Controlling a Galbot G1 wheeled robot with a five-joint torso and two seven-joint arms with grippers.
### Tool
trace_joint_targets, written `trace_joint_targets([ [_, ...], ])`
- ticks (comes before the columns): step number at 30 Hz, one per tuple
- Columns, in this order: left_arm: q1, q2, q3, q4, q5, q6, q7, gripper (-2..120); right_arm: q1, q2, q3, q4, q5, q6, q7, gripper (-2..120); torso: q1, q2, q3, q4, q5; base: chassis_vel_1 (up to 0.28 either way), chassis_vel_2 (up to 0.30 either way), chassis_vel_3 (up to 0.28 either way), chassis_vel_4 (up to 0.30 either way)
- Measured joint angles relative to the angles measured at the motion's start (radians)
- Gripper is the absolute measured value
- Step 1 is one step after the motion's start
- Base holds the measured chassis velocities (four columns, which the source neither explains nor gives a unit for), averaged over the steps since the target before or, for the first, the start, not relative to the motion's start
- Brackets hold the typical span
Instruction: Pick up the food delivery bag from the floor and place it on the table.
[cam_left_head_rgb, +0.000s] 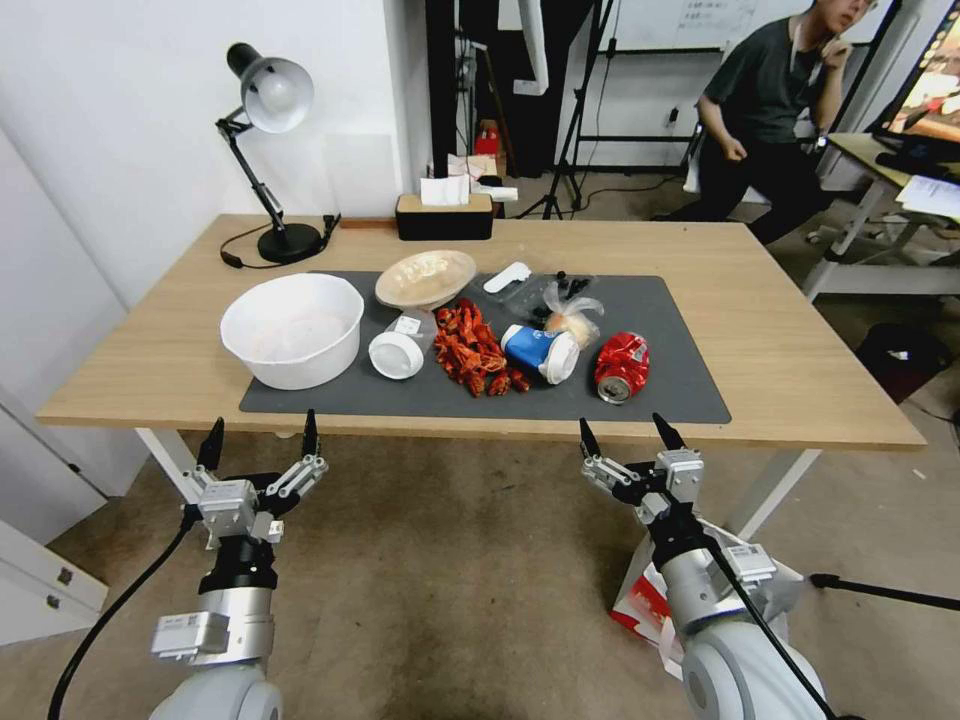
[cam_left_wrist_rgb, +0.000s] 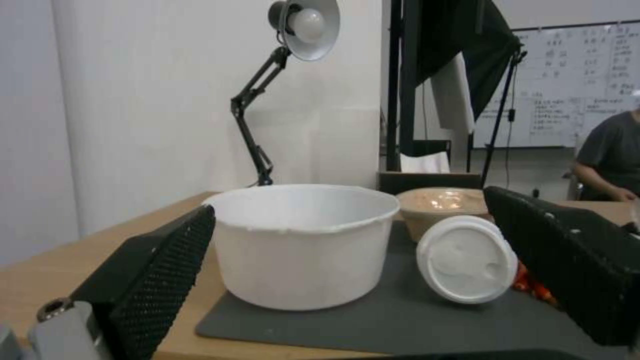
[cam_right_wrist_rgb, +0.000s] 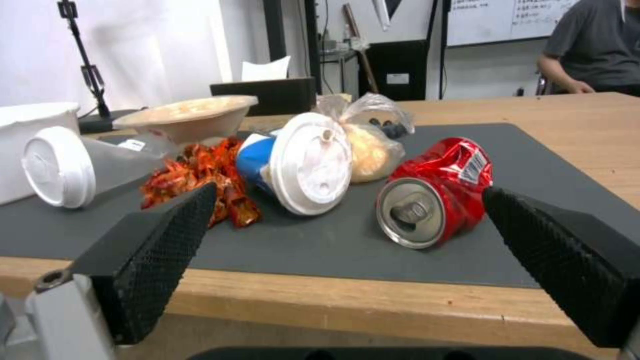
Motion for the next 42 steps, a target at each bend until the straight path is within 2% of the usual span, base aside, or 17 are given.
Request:
trace_joint_targets([
  [2, 0.008, 0.001, 0.004, -0.001, -0.015, -0.002, 0.028, 100, -0.007, 0.002, -0.001, 0.0, -0.007, 0.009, 0.003, 100, 0.0, 0.0, 0.0, -0.0001, 0.0, 0.0, 0.0, 0.0, 0.0],
  [6, 0.012, 0.001, 0.007, -0.009, -0.018, -0.003, 0.034, 100, -0.015, 0.002, -0.001, 0.0, -0.013, 0.019, 0.004, 100, 0.0, 0.0, 0.0, -0.0001, 0.0001, 0.0, 0.0, 0.0, 0.0],
  [19, 0.011, 0.009, 0.01, -0.036, -0.055, -0.001, 0.023, 100, -0.021, 0.007, -0.007, -0.006, -0.015, 0.034, 0.006, 100, -0.004, -0.009, -0.005, -0.0001, 0.0, 0.0, 0.0, 0.0, 0.0],
  [42, 0.027, 0.015, 0.009, -0.009, -0.028, -0.04, 0.077, 100, -0.024, 0.009, 0.0, -0.001, -0.014, 0.027, 0.043, 100, -0.057, -0.128, -0.072, -0.0001, 0.0001, 0.0, 0.0, 0.0, 0.0],
])
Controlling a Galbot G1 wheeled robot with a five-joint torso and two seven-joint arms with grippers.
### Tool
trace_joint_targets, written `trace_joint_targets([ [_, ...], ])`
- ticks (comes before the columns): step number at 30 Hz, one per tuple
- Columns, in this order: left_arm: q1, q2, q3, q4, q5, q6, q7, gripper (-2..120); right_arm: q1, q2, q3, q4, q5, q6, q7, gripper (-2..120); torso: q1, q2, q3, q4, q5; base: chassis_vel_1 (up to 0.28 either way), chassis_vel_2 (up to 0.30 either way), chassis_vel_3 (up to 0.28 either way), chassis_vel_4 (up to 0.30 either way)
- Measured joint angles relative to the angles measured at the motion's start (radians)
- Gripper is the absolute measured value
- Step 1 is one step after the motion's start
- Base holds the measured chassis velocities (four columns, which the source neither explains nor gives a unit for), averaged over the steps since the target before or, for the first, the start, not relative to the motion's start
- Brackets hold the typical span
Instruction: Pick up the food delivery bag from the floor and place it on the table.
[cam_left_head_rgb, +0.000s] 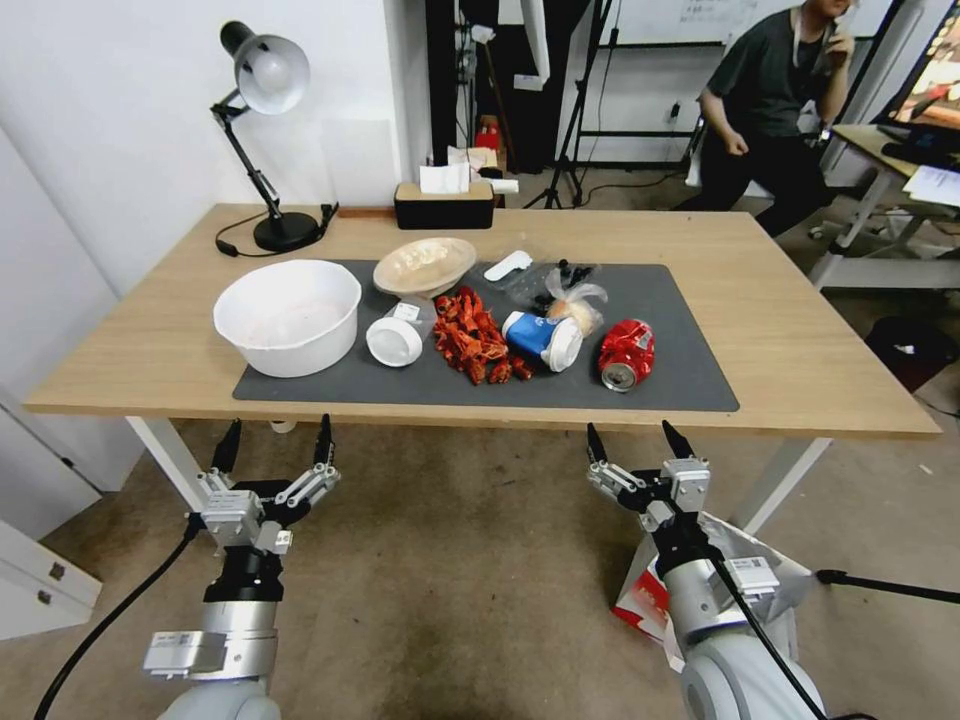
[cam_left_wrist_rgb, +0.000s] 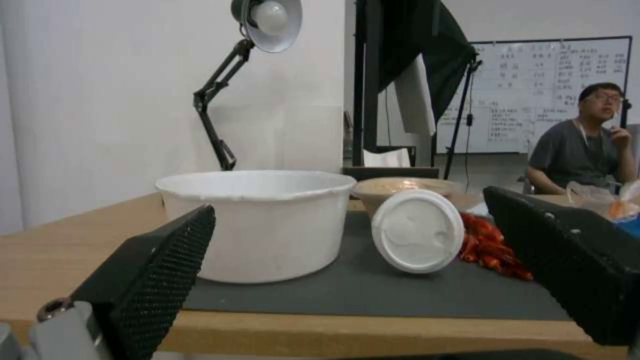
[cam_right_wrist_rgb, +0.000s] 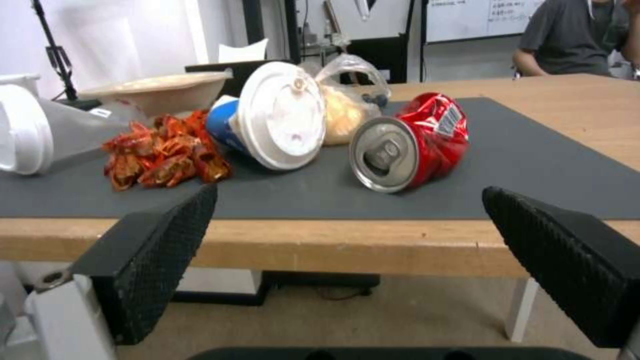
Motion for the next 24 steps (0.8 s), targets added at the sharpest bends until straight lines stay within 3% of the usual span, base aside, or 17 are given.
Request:
trace_joint_targets([
  [24, 0.019, 0.0, 0.003, 0.026, 0.029, -0.028, 0.021, 100, -0.01, 0.011, -0.005, 0.02, -0.004, -0.011, 0.007, 100, -0.05, -0.118, -0.067, 0.0, -0.0001, 0.0, 0.0, 0.0, 0.0],
])
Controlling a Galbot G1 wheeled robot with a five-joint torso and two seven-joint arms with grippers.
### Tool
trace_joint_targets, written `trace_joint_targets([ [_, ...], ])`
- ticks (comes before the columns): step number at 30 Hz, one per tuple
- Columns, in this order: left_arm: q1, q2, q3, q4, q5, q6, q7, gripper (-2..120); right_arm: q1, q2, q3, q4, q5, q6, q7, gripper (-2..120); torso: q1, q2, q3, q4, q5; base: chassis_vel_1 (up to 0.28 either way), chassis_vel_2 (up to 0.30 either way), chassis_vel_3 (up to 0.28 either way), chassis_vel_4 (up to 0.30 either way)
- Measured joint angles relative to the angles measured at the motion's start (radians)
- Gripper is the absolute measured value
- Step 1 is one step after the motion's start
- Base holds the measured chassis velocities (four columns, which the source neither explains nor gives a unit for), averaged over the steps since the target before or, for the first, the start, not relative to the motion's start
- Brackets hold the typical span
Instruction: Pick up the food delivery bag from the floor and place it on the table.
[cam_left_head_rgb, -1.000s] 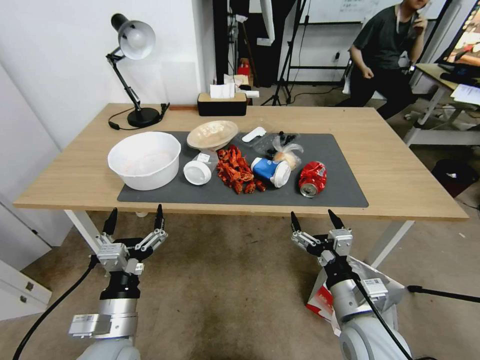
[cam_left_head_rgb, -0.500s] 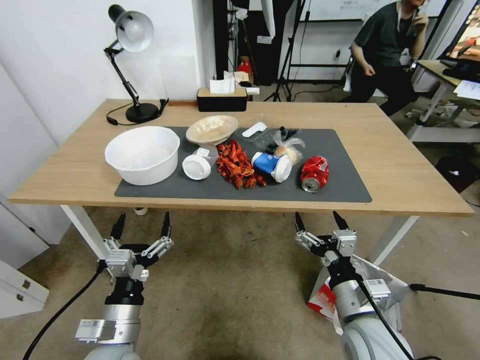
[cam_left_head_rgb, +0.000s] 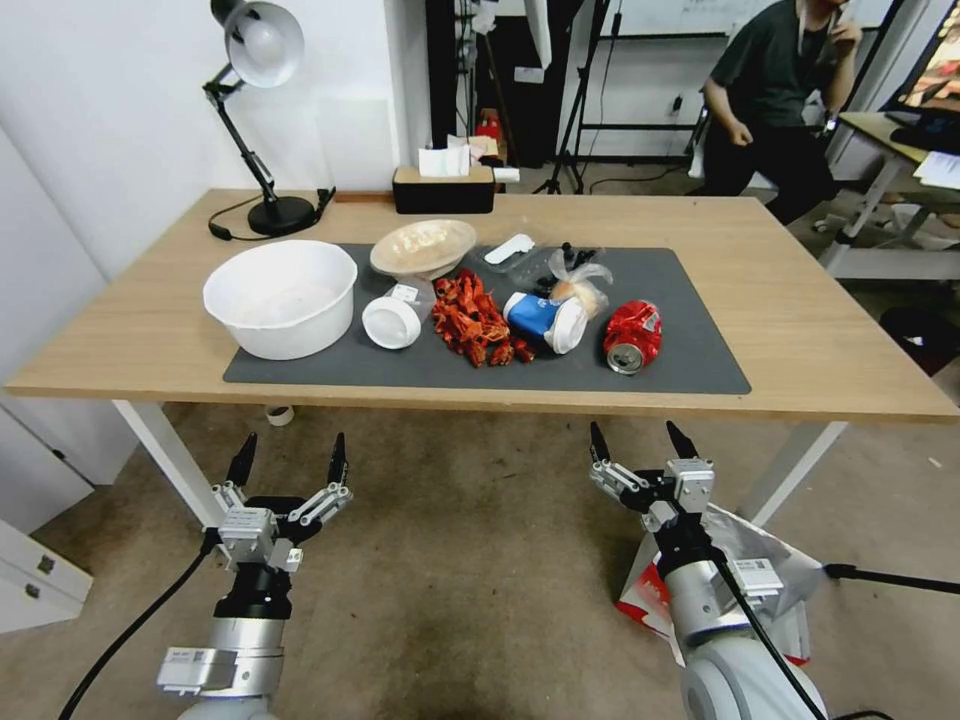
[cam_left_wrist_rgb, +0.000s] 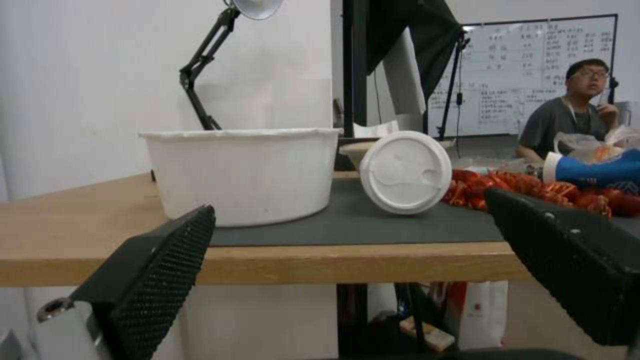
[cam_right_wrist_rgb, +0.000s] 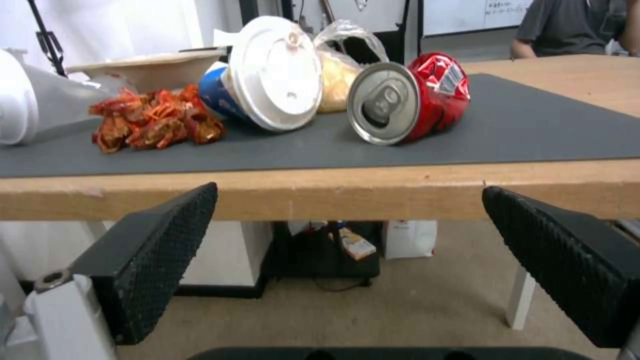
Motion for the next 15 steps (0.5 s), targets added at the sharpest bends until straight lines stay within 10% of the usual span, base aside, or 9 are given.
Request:
trace_joint_targets([
  [15, -0.014, 0.001, -0.001, 0.015, 0.007, 0.001, -0.002, 100, 0.013, -0.003, 0.001, -0.013, 0.002, -0.004, -0.001, 100, -0.029, -0.069, -0.04, 0.0, 0.0, 0.0, 0.0, 0.0, 0.0],
])
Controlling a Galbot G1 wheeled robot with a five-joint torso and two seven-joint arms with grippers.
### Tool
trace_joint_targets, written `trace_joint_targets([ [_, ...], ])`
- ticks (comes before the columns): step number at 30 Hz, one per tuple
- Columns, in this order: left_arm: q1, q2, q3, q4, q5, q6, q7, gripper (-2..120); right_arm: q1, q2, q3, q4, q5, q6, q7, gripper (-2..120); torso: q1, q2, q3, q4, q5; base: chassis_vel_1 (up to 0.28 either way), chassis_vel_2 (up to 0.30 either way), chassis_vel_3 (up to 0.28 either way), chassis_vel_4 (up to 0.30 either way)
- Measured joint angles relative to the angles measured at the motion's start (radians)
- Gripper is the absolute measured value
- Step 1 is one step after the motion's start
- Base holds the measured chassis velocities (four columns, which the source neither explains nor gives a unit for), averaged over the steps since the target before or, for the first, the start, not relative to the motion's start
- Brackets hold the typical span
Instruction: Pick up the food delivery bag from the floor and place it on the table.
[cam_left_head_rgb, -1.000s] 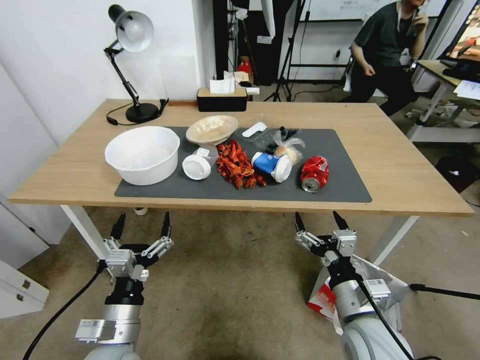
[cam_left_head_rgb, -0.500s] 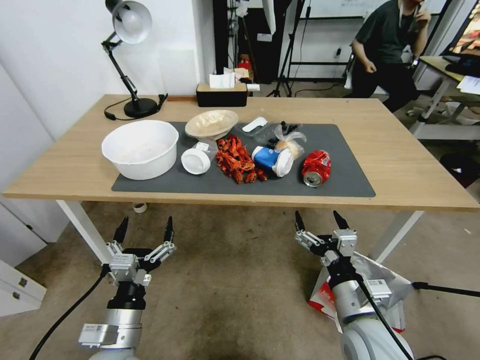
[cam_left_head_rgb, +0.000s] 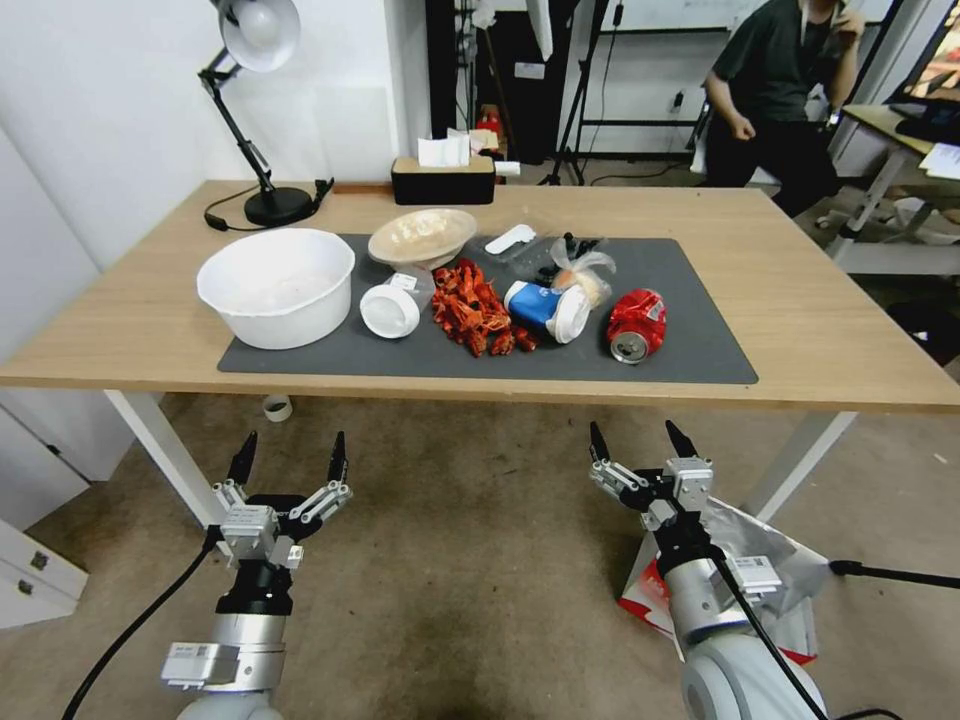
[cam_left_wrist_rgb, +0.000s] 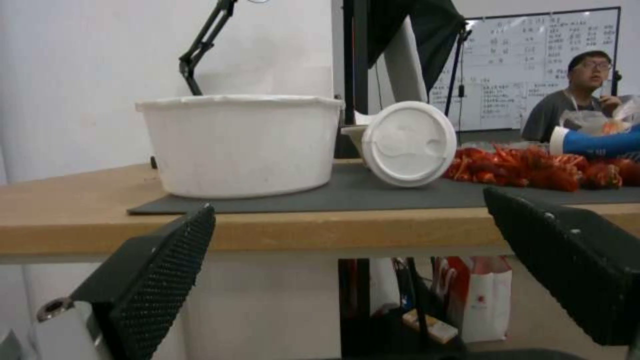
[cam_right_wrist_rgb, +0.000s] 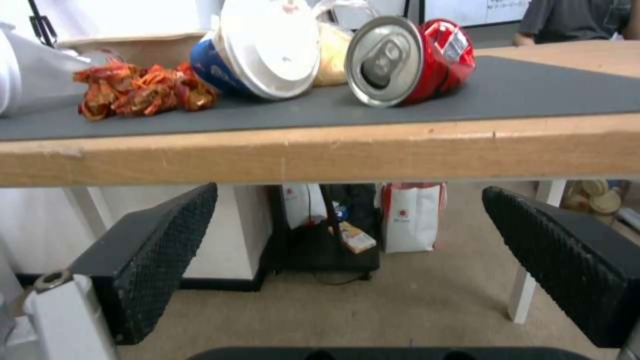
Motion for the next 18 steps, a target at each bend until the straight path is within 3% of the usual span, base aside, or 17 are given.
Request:
trace_joint_targets([
  [18, 0.004, 0.001, -0.003, -0.002, 0.012, 0.001, 0.004, 100, -0.002, -0.002, -0.001, 0.002, -0.001, -0.007, 0.001, 100, -0.033, -0.08, -0.046, 0.0, 0.0, 0.0, 0.0, 0.0, 0.0],
])
